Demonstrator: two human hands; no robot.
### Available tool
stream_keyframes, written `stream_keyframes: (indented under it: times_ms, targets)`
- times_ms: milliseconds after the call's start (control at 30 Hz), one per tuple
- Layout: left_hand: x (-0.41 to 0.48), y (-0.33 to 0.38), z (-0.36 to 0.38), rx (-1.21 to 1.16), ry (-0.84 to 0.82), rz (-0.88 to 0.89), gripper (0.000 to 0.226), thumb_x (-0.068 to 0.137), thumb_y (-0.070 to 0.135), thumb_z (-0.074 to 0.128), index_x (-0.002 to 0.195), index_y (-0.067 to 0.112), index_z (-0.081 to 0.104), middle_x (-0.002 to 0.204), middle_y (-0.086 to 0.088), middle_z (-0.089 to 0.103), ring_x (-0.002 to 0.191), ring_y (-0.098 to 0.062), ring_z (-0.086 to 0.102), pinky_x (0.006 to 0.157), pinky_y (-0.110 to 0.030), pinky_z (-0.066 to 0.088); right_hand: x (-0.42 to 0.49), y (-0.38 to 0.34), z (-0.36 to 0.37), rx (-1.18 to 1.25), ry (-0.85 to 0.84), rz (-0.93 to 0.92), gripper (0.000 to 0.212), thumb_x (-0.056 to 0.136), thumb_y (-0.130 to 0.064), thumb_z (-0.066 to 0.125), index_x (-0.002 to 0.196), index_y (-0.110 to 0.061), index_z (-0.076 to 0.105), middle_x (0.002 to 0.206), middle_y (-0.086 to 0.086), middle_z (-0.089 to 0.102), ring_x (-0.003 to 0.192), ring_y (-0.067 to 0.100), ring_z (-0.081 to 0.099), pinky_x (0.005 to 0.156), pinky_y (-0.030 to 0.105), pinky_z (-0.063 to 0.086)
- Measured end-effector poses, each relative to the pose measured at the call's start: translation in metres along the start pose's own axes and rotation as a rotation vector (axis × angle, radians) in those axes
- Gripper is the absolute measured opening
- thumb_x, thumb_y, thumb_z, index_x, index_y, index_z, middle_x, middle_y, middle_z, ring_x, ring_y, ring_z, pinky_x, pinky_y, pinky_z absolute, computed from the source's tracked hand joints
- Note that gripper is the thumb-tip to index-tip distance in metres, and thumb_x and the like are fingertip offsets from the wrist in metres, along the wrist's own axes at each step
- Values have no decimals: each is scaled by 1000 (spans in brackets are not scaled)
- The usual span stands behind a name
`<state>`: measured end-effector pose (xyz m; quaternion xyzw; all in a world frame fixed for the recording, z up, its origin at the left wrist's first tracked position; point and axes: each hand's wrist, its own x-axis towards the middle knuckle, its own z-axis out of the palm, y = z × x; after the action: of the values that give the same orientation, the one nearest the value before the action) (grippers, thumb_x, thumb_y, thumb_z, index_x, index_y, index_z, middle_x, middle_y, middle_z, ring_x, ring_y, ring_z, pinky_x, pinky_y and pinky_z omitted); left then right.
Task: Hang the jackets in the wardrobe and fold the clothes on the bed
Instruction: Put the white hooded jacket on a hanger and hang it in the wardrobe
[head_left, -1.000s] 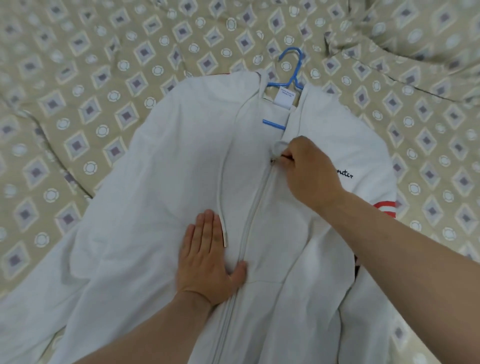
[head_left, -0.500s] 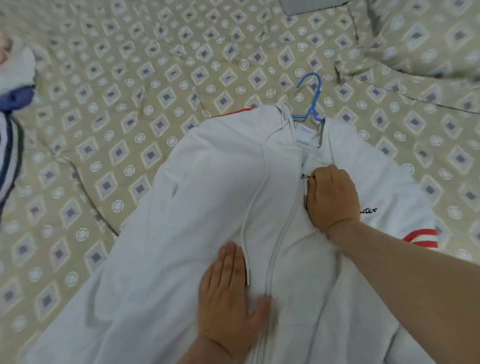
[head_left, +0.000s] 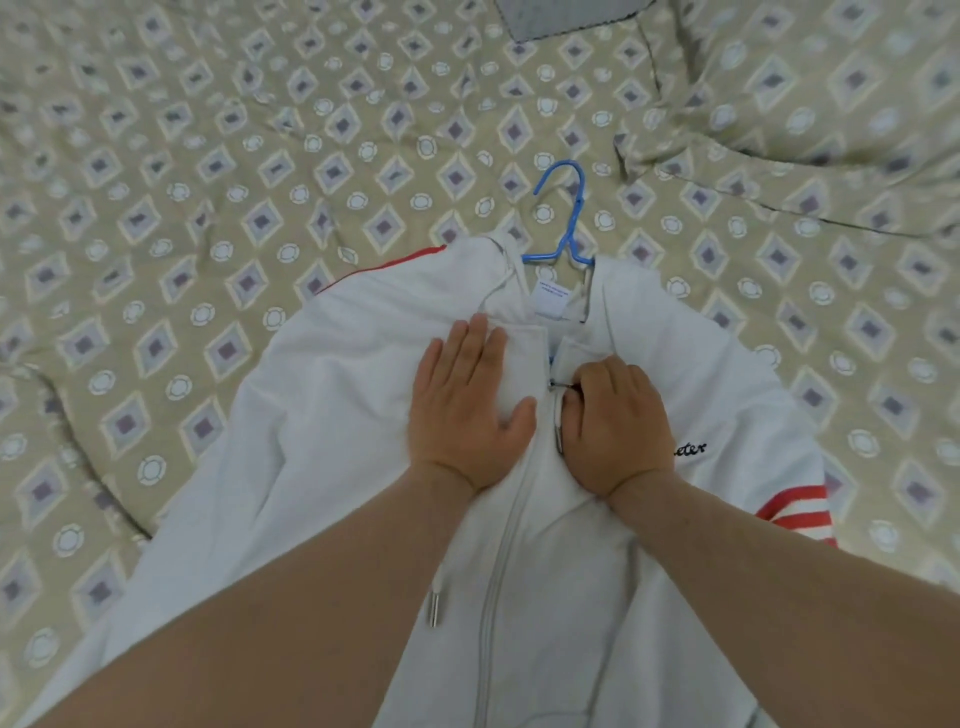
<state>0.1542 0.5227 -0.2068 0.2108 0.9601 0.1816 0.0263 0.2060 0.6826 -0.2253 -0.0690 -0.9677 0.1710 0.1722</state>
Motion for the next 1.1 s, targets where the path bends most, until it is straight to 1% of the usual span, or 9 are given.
stream_keyframes:
  times_ms: [167, 300, 433, 533, 667, 767, 933, 1000, 1100]
  targets:
    - [0, -6, 11, 11, 36, 12, 83, 79, 49, 41, 147, 3, 41, 156, -16, 34, 145, -31, 31, 120, -48, 19, 1, 0, -3, 25, -14, -19, 15, 87, -15, 58, 77, -4, 58, 78, 14, 55, 68, 32, 50, 64, 42, 44]
    - [2, -6, 12, 43, -14, 3, 88, 78, 54, 40, 150, 3, 35, 158, -15, 30, 147, -30, 26, 120, -48, 16, 5, -1, -14, 111, -76, -21, 26, 91, -22, 52, 78, -5, 66, 79, 12, 59, 68, 33, 55, 64, 41, 49]
    - [3, -6, 14, 54, -13, -2, 89, 77, 54, 41, 150, 3, 35, 158, -15, 30, 147, -31, 28, 120, -47, 16, 27, 3, -31, 59, -314, -51, 30, 94, -33, 45, 86, -15, 67, 83, 0, 61, 77, 26, 60, 60, 35, 48]
    - [4, -7, 14, 52, -8, 3, 88, 77, 53, 42, 149, 1, 37, 157, -16, 32, 145, -32, 30, 119, -48, 16, 48, 5, -34, 83, -465, -80, 21, 99, -31, 48, 86, -19, 59, 80, -5, 54, 77, 24, 57, 62, 36, 42]
    - [4, -10, 17, 64, 6, 14, 86, 77, 51, 44, 148, 2, 38, 156, -17, 33, 145, -31, 30, 119, -47, 17, 81, 3, -34, 152, -417, 21, 24, 99, -29, 47, 76, -26, 40, 72, -10, 42, 69, 18, 45, 60, 32, 30]
    - [5, -11, 20, 66, 15, 22, 85, 78, 51, 45, 148, 3, 36, 156, -16, 34, 145, -31, 30, 119, -47, 17, 97, 4, -32, 83, -411, 43, 30, 100, -29, 46, 72, -23, 35, 67, -8, 37, 68, 20, 44, 58, 32, 27]
    - [4, -12, 21, 75, 17, 27, 86, 78, 51, 45, 149, 4, 35, 157, -16, 32, 146, -30, 26, 119, -47, 17, 98, 3, -27, 235, -387, 281, 32, 94, -33, 57, 66, -21, 47, 65, -6, 48, 67, 19, 48, 59, 32, 33]
    - [4, -12, 22, 73, 15, 23, 85, 78, 51, 44, 149, 3, 36, 157, -16, 33, 146, -30, 26, 119, -48, 17, 96, 4, -29, 341, -316, 418, 17, 88, -33, 67, 83, -23, 54, 80, -8, 51, 70, 11, 48, 62, 29, 37]
    - [4, -10, 20, 67, 0, 20, 85, 78, 50, 43, 148, 1, 38, 156, -17, 33, 145, -31, 28, 118, -50, 19, 75, -2, -34, 336, -321, 601, 30, 83, -29, 70, 102, -24, 46, 96, -6, 47, 81, 16, 48, 69, 31, 38]
